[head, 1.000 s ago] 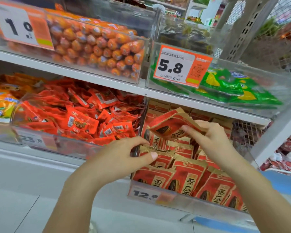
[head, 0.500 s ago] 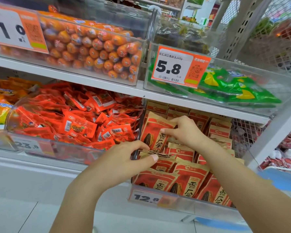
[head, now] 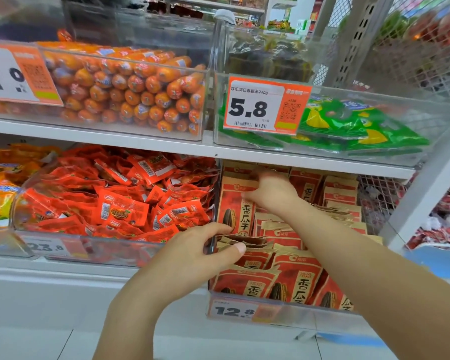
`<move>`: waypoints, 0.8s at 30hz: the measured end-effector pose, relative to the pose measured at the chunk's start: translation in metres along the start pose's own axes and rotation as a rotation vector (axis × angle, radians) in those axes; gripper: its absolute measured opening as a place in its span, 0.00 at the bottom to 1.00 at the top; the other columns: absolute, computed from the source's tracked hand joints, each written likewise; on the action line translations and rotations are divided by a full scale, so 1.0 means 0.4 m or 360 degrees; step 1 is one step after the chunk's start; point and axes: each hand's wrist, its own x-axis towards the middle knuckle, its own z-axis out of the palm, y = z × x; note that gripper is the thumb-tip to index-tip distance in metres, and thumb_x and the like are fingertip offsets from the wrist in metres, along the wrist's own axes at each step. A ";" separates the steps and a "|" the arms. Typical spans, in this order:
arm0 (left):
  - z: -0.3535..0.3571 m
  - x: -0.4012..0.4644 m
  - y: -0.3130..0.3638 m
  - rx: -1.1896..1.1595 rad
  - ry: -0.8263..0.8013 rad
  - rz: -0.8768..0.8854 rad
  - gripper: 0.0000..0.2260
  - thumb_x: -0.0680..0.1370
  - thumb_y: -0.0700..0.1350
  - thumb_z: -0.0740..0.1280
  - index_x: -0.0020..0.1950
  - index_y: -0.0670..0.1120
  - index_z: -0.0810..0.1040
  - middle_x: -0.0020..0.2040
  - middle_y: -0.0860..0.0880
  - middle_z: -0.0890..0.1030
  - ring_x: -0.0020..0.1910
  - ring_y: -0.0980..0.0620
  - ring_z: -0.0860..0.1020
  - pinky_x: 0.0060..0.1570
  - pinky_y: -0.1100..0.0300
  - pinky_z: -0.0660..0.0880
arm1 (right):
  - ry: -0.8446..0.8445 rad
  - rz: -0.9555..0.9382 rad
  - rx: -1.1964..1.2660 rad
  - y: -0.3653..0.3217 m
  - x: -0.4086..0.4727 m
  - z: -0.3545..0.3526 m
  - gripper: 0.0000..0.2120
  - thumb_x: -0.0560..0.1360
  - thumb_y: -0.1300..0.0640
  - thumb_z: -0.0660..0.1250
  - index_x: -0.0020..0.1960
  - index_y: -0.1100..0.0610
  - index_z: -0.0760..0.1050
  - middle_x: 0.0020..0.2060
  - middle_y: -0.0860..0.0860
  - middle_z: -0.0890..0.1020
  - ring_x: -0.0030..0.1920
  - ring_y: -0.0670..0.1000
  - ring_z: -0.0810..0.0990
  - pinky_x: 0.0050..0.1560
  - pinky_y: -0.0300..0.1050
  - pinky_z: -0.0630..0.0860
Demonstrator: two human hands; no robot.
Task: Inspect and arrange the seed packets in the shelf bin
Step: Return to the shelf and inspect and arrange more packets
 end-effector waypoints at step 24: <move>-0.008 -0.010 0.011 0.0085 0.0021 -0.0056 0.32 0.75 0.69 0.59 0.77 0.65 0.54 0.75 0.57 0.66 0.72 0.53 0.66 0.69 0.52 0.67 | -0.0164 -0.0551 -0.0264 -0.013 -0.175 -0.065 0.08 0.76 0.47 0.69 0.47 0.49 0.84 0.34 0.45 0.77 0.43 0.51 0.77 0.44 0.43 0.73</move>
